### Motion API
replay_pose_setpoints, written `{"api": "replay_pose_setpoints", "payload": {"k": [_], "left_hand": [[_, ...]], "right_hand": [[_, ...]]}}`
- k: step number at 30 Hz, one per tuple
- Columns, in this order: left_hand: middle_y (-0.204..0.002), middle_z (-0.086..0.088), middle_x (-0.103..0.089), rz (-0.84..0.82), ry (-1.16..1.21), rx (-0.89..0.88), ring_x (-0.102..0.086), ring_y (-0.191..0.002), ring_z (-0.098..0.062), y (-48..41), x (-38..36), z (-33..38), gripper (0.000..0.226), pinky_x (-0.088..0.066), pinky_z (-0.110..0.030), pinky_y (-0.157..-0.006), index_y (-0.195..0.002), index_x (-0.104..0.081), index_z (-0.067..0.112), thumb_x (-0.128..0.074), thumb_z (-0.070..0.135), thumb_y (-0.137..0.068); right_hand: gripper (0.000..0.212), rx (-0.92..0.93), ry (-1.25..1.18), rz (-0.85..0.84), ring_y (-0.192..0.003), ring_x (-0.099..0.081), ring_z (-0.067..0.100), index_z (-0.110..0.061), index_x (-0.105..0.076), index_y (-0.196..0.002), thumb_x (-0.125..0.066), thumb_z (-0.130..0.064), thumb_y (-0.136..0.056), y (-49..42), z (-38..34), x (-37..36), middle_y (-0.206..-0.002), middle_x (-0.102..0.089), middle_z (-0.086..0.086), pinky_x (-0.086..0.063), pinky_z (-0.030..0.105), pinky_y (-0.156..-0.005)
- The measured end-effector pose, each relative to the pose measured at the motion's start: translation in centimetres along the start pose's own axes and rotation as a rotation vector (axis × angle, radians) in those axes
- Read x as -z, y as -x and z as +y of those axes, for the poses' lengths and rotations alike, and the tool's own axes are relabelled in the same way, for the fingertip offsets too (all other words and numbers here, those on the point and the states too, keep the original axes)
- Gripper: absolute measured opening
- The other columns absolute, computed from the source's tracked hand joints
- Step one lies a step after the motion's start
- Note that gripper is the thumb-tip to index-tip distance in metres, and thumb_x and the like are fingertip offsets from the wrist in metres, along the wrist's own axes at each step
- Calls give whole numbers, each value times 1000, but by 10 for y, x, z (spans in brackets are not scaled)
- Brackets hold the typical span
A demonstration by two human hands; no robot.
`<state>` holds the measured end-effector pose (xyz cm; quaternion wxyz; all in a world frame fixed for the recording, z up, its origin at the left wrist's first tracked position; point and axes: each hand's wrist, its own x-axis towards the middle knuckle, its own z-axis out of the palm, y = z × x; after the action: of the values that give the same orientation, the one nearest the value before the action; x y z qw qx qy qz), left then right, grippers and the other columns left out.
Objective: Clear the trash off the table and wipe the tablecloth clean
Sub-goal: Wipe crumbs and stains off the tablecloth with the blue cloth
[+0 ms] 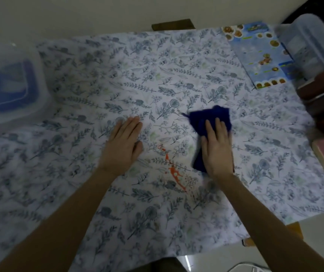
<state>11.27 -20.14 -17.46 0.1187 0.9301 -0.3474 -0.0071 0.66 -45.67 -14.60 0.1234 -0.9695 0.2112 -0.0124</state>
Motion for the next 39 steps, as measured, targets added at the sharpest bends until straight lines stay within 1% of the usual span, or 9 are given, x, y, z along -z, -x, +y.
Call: {"api": "replay_pose_setpoints", "payload": {"k": [6,11,13,17,22,27,31,37,39], "left_hand": [[-153,-11,-36,71,91,143,-32,-142,-24,31,3,-13,50,-19,-45,-120,-142,-40,7,-25,26,-99],[-155,-7,-32,78,111,184,-27,-144,-20,52,10,-13,49,-15,-42,-121,-145,-36,10,-23,27,-101],[-155,-8,-32,68,114,191,-25,-145,-20,52,11,-12,49,-15,-43,-121,-145,-36,9,-22,27,-101],[-155,-11,-33,57,118,189,-24,-146,-23,52,12,-15,50,-15,-46,-121,-144,-37,7,-22,28,-101],[-156,-11,-30,55,108,190,-20,-147,-23,52,9,-15,50,-14,-47,-121,-145,-35,7,-22,28,-101],[-155,-10,-32,65,94,193,-22,-146,-23,52,9,-14,49,-15,-47,-121,-144,-36,8,-25,26,-100],[-154,-11,-33,66,108,172,-24,-145,-24,52,10,-15,49,-14,-47,-121,-144,-35,8,-27,21,-97],[-154,-13,-32,61,100,169,-24,-145,-25,52,11,-17,51,-15,-47,-121,-144,-36,6,-21,24,-99],[-154,-13,-31,49,87,171,-23,-146,-25,52,12,-17,51,-15,-47,-121,-144,-35,6,-20,25,-99]], "right_hand": [[50,390,115,-97,-143,-24,30,-18,-35,-144,-29,-42,-100,42,-92,-35,-154,-29,14,-14,50,-118],[50,623,243,-197,-143,-26,25,-23,-35,-144,-36,-41,-97,100,-36,-25,-153,-31,10,-19,46,-116],[53,568,272,-202,-144,-21,25,-22,-33,-144,-36,-42,-96,113,9,-6,-154,-27,11,-14,47,-118],[59,106,149,-186,-147,-6,22,-20,-22,-149,-17,-48,-97,107,63,23,-159,-12,9,-4,47,-119],[60,-150,45,-39,-146,-6,30,-18,-19,-149,-19,-49,-98,45,13,7,-158,-13,15,-7,51,-119],[58,162,156,-70,-146,-10,33,-19,-21,-148,-14,-49,-100,26,-81,-18,-157,-17,16,-11,52,-118],[54,454,131,-173,-146,-16,28,-21,-25,-148,-28,-42,-98,82,-125,-47,-157,-21,12,-12,48,-119],[54,433,194,-188,-146,-15,24,-22,-28,-147,-35,-40,-97,128,-29,-15,-157,-20,10,-20,50,-116],[55,263,120,-174,-146,-13,24,-19,-23,-149,-30,-40,-98,123,8,2,-158,-16,10,-22,53,-114]]}}
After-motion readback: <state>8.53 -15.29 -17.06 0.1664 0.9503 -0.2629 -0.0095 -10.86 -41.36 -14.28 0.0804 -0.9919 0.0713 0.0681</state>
